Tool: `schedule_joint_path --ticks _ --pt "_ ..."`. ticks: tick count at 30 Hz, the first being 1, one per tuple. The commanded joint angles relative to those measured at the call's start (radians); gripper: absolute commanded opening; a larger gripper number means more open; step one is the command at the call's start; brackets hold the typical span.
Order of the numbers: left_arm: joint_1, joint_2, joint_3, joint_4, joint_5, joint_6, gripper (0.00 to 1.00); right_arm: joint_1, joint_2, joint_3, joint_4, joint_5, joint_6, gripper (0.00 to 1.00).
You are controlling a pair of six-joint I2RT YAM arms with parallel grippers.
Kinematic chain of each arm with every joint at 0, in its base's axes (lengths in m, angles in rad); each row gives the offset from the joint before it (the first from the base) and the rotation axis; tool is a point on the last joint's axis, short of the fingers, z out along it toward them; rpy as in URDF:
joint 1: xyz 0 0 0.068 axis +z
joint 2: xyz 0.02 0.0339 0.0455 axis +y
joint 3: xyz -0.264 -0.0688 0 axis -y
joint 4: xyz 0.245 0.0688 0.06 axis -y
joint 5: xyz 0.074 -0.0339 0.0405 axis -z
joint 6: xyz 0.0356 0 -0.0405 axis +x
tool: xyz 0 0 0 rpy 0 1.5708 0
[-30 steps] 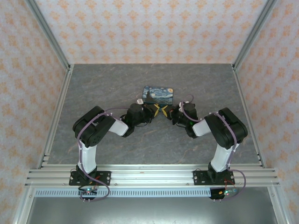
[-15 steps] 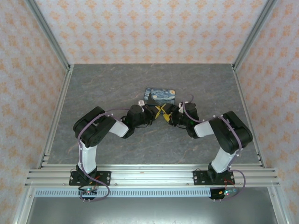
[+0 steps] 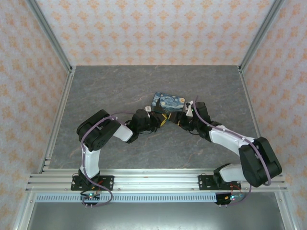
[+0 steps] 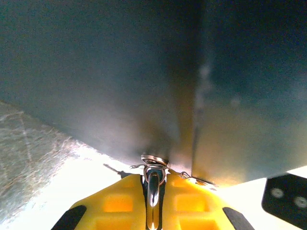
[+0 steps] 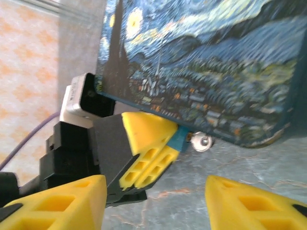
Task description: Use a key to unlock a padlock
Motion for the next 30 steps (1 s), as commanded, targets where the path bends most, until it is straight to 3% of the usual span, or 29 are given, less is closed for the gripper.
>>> schedule_joint_path --ticks 1,6,12,30 --pt "0.008 -0.012 0.015 -0.035 0.034 0.033 0.0 0.051 -0.026 0.072 -0.283 0.162 -0.262 0.53" --pt "0.016 -0.032 0.027 -0.09 0.056 0.047 0.0 0.178 0.008 0.148 -0.424 0.373 -0.464 0.5" --pt "0.022 -0.055 0.049 -0.142 0.085 0.045 0.0 0.251 0.055 0.173 -0.437 0.542 -0.561 0.45" --pt "0.023 -0.087 0.101 -0.206 0.14 -0.011 0.0 0.293 0.194 0.265 -0.419 0.656 -0.687 0.38"
